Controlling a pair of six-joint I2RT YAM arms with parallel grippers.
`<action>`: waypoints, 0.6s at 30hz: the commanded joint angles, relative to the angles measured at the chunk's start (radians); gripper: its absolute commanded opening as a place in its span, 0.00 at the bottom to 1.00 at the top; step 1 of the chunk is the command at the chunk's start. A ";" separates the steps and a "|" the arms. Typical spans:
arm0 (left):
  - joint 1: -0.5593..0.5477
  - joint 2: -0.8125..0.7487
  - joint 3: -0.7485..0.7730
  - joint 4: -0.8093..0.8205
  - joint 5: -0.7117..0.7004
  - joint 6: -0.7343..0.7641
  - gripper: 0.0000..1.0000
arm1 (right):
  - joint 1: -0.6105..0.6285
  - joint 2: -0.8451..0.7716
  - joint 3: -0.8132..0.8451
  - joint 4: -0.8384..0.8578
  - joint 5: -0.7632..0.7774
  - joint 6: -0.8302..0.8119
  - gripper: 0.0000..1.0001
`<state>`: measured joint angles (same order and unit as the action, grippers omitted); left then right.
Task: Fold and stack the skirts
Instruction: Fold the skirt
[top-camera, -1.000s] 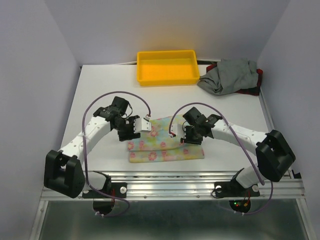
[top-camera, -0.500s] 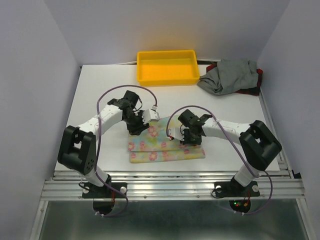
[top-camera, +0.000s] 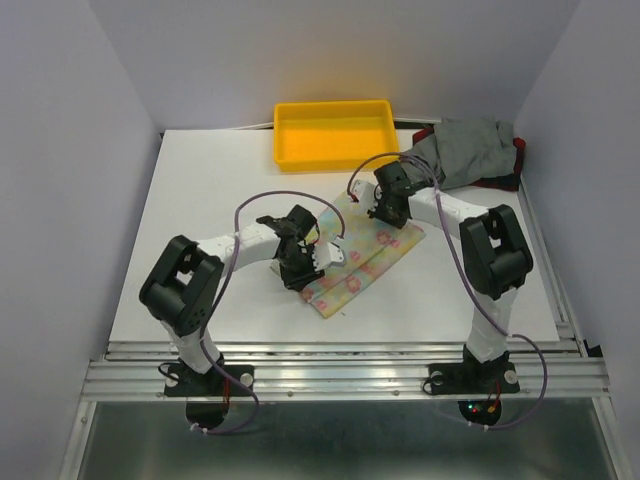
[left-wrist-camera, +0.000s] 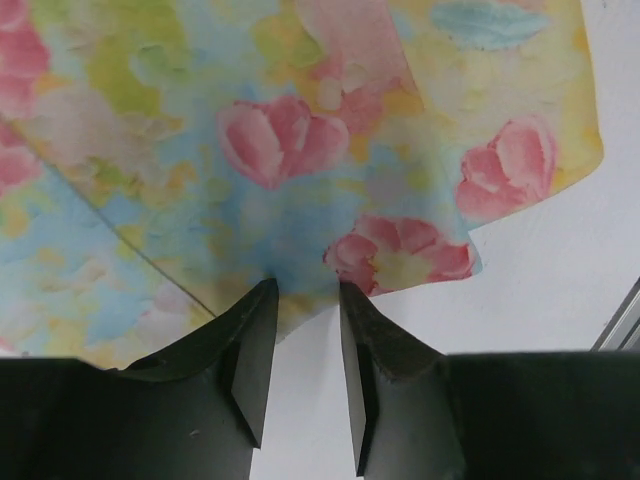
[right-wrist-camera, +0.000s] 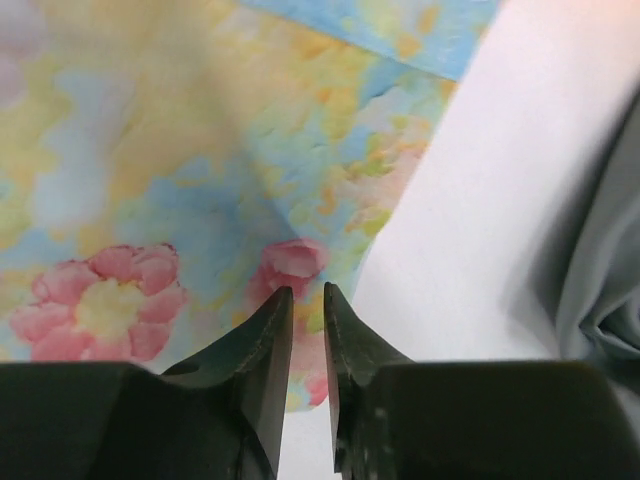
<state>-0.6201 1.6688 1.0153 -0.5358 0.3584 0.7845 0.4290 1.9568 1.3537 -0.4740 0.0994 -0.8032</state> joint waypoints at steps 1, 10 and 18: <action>-0.052 0.118 0.078 0.017 0.030 -0.093 0.39 | 0.020 -0.090 0.119 0.006 0.000 0.206 0.27; -0.061 -0.058 0.132 0.275 0.105 -0.349 0.44 | -0.142 -0.435 0.036 -0.244 -0.182 0.955 0.42; -0.098 0.063 0.321 0.309 0.084 -0.525 0.49 | -0.253 -0.498 -0.331 0.004 -0.605 1.351 0.26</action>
<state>-0.6891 1.6535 1.2488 -0.2768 0.4519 0.3779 0.1818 1.3952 1.1770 -0.5831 -0.2340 0.3157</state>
